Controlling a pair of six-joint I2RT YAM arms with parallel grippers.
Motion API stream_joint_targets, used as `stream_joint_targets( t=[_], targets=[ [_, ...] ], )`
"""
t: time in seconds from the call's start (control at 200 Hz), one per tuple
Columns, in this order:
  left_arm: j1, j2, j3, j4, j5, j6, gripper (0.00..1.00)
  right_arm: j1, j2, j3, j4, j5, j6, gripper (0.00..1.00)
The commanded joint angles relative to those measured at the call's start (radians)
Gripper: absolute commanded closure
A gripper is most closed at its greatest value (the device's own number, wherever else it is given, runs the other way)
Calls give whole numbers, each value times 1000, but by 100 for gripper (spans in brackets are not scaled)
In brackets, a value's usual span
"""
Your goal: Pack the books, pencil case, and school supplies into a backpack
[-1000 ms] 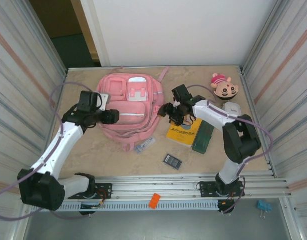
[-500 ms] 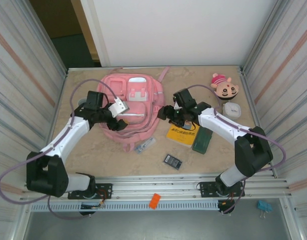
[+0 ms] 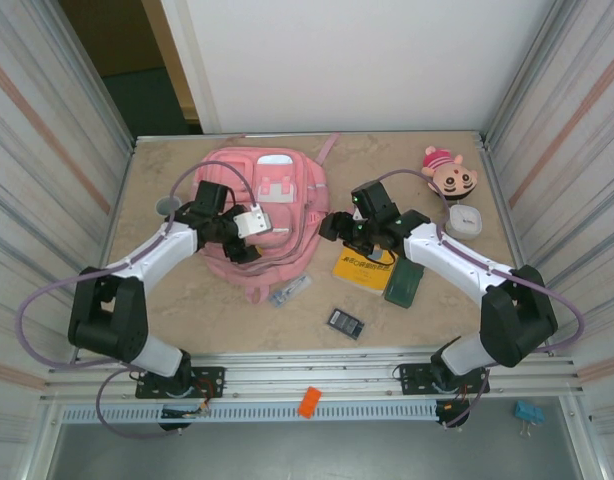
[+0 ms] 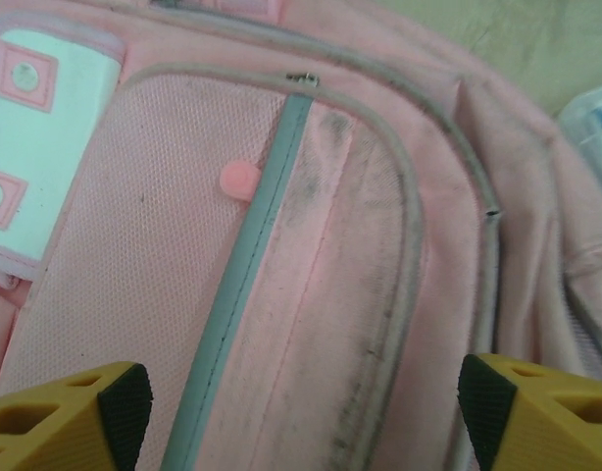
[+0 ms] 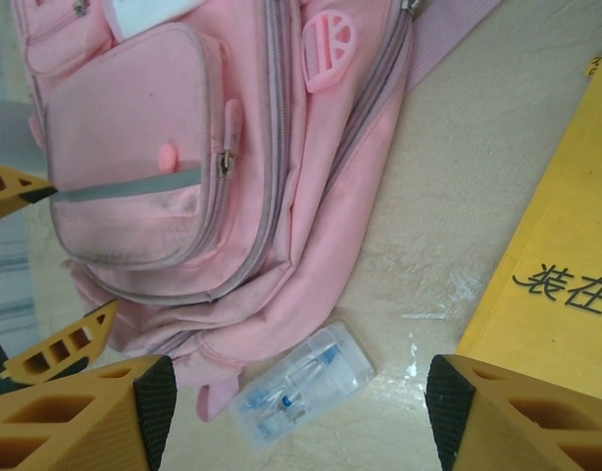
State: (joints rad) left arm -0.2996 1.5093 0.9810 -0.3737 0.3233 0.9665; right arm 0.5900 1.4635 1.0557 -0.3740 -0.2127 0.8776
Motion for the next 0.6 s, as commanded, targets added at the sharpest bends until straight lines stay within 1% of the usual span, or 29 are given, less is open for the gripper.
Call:
stream_joint_targets(
  t=[0.0, 0.14, 0.205, 0.246, 0.281, 0.336, 0.391, 0.421, 0.436, 0.451, 0.501, 0.561, 0.596],
  targets=[
    [-10, 42, 4, 79, -73, 31, 16, 7, -19, -8, 12, 20, -21, 30],
    [-15, 99, 2, 106, -79, 41, 15, 8, -13, -8, 18, 25, -25, 30],
    [-16, 121, -8, 143, -117, 18, 15, 6, -11, -9, 19, 27, -27, 33],
    [-16, 132, -18, 181, -142, 0, 18, 7, -11, -7, 20, 29, -32, 34],
    [-16, 137, -17, 192, -150, -1, 24, 7, -11, -4, 21, 32, -37, 34],
    [-16, 130, 1, 184, -142, -3, 43, 7, -14, 0, 18, 38, -47, 34],
    [-13, 112, 47, 119, -100, -8, 78, 5, -17, 2, 18, 46, -64, 34],
    [-14, 97, 77, 74, -75, -9, 92, 3, -20, 3, 18, 50, -74, 35],
    [-13, 90, 95, 52, -63, -10, 97, 2, -22, 3, 18, 51, -76, 35],
    [-12, 83, 111, 33, -51, -14, 100, -1, -24, 3, 19, 53, -81, 35],
    [-2, 50, 157, -20, 23, -31, 100, -13, -33, 1, 27, 46, -95, 35],
    [23, 13, 201, -67, 145, -35, 100, -31, -47, -2, 43, 32, -116, 35],
    [32, -4, 223, -87, 185, -35, 100, -43, -52, -3, 56, 18, -134, 35]
  ],
)
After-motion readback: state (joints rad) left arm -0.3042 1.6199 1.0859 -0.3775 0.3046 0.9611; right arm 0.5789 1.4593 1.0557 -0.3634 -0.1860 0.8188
